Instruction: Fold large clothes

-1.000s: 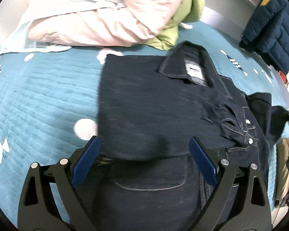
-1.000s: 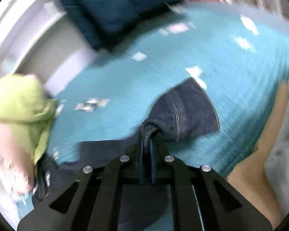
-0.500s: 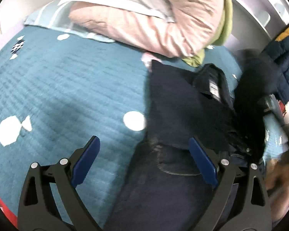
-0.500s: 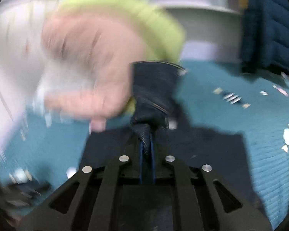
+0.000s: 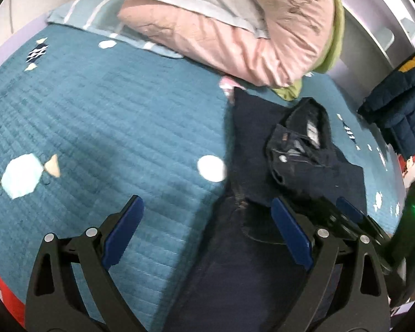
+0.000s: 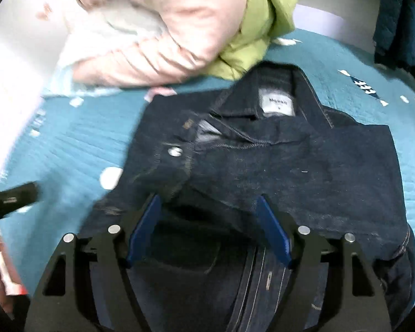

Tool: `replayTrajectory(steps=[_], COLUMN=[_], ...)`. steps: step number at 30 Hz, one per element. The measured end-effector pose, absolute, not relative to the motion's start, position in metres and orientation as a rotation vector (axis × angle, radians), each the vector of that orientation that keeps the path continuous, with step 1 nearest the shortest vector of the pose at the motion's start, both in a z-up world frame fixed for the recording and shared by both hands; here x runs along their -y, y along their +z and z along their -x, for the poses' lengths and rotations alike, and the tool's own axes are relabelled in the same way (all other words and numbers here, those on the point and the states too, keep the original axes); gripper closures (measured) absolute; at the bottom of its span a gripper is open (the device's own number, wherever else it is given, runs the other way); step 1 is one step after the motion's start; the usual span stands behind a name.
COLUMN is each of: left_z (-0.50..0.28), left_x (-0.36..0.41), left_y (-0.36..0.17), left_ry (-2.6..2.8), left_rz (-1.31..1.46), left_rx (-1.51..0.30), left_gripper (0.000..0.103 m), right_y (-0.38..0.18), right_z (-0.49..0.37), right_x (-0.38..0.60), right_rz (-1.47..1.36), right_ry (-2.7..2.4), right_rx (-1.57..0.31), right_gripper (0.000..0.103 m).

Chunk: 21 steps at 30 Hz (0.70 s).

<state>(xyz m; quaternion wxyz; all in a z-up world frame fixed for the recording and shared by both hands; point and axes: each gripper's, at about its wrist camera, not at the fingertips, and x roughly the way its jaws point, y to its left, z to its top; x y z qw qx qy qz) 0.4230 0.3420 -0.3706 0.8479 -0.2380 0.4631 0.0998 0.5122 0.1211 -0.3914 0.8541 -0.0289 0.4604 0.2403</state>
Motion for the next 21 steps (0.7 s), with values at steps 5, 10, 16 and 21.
replayTrajectory(steps=[5, 10, 16, 21], left_z=[-0.46, -0.515, -0.571, -0.583], left_x=[-0.301, -0.25, -0.212, -0.195], left_y=[-0.366, -0.378, -0.44, -0.453], left_ry=[0.148, -0.011, -0.053, -0.011], left_rz=[0.441, 0.474, 0.475, 0.388], left_rx=[-0.991, -1.045, -1.257, -1.273], left_gripper=[0.009, 0.009, 0.009, 0.005], right_y=[-0.364, -0.372, -0.436, -0.464], right_z=[-0.522, -0.559, -0.603, -0.618], right_x=[-0.066, 0.011, 0.068, 0.069], right_rz=[-0.097, -0.2, -0.353, -0.358], right_ry=[0.526, 0.368, 0.305, 0.299], right_rx=[-0.908, -0.967, -1.198, -1.272], right_gripper=[0.034, 0.043, 0.054, 0.067])
